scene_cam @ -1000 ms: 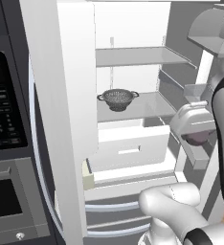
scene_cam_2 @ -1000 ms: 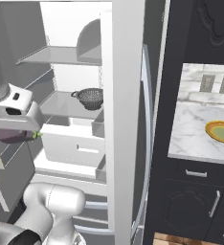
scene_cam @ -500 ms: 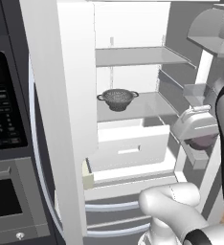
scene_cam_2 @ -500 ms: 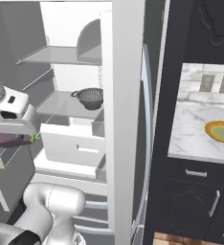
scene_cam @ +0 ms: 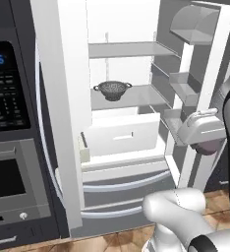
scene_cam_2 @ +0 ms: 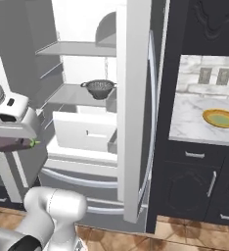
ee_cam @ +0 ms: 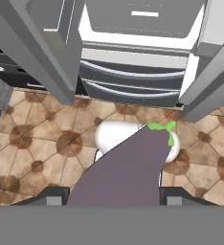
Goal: Pick eggplant from the fridge and place it on the plate on the counter.
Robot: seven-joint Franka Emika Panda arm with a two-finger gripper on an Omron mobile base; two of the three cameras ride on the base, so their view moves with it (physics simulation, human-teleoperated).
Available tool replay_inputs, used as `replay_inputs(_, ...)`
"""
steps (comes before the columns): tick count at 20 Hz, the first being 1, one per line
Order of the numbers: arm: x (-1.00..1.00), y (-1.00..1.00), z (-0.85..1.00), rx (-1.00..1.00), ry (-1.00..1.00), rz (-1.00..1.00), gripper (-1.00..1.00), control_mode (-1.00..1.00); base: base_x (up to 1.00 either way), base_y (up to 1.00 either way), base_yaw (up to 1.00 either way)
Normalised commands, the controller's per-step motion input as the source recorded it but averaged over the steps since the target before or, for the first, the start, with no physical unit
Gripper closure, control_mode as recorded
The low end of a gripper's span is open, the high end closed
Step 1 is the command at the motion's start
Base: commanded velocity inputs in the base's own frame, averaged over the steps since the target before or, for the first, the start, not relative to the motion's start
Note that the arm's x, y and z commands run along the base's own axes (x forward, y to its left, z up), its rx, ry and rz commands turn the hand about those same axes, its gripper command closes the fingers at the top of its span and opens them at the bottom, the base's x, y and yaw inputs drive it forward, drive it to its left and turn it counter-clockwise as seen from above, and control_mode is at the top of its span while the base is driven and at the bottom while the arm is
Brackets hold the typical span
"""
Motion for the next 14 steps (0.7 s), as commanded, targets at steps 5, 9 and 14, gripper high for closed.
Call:
replay_inputs(5,0.00,0.00,0.00,0.00,0.00,0.00,1.00,1.00,-0.67,-0.13,-0.05)
replay_inputs(9,0.00,0.00,0.00,0.00,0.00,0.00,1.00,1.00,-0.43,-0.66,-0.03)
replay_inputs(14,0.00,0.00,0.00,0.00,0.00,0.00,1.00,1.00,-0.02,-0.83,-0.06)
